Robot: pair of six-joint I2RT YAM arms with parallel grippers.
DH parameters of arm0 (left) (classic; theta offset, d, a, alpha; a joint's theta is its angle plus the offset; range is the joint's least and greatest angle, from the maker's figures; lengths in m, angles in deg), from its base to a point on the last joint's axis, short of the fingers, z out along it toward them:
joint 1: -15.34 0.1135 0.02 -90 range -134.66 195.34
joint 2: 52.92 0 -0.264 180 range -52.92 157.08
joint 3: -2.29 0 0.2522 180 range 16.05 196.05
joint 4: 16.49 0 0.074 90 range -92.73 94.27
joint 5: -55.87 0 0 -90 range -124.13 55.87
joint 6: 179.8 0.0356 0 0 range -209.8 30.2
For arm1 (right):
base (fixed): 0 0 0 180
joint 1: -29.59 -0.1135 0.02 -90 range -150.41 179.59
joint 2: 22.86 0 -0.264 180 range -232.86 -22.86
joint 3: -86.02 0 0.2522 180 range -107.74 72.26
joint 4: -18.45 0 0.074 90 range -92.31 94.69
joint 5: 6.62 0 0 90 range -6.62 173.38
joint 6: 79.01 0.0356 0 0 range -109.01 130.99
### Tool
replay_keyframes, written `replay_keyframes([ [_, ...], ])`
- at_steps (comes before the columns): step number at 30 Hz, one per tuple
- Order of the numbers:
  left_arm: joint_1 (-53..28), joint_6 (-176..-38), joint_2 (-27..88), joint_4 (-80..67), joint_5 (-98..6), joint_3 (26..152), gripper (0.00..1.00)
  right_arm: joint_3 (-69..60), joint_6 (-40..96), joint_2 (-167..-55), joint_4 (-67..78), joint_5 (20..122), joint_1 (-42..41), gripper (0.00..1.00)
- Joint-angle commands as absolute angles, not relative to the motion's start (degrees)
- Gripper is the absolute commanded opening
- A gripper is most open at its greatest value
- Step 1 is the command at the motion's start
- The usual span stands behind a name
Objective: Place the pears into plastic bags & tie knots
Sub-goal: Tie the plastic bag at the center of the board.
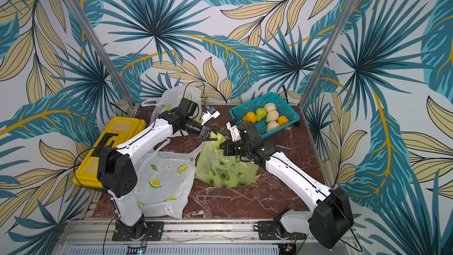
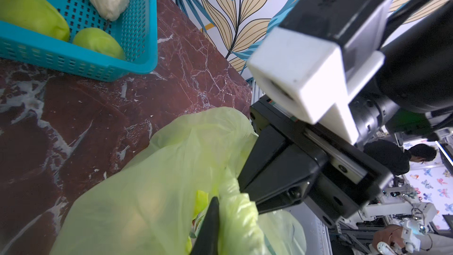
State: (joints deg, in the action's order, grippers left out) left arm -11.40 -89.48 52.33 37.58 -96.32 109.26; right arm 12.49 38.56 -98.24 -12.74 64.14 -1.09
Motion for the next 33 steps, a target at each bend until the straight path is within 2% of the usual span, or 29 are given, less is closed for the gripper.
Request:
replay_keyframes([
  [1,-9.71,-87.77,48.03,35.67,-100.44,107.23,0.2,12.92,36.61,-100.41,-11.95,62.73,0.09,0.0],
  [4,-8.35,-87.46,47.37,35.69,-100.27,105.9,0.27,12.49,35.26,-100.82,-12.45,61.83,1.1,0.0],
  [9,-9.73,-86.73,48.35,35.69,-99.57,106.81,0.45,12.26,34.16,-101.64,-12.01,58.89,1.68,0.0],
  [14,-12.1,-86.62,50.55,35.75,-92.93,108.62,0.52,12.47,34.72,-101.58,-10.78,58.08,1.64,0.0],
  [16,-12.1,-87.08,51.09,35.75,-90.16,109.47,0.52,12.59,34.66,-101.35,-10.94,57.98,1.64,0.0],
  [20,-12.26,-88.87,51.88,35.7,-86.46,111.77,0.41,12.73,34.04,-101.12,-11.79,57.81,1.66,0.0],
  [24,-12.94,-89.97,52.72,35.74,-84.12,112.62,0.37,12.84,33.71,-100.96,-12.1,57.55,1.7,0.0],
  [27,-13.39,-90.05,52.9,35.68,-83.96,112.56,0.3,12.49,33.58,-100.87,-12.67,57.68,1.66,0.0],
  [29,-13.71,-89.89,52.73,35.66,-83.87,112.16,0.3,12.41,33.49,-100.39,-12.77,57.85,1.67,0.0],
  [33,-14.14,-89.81,52.5,35.69,-85.04,111.45,0.4,12.27,33.4,-100.22,-12.89,57.77,1.67,0.0],
])
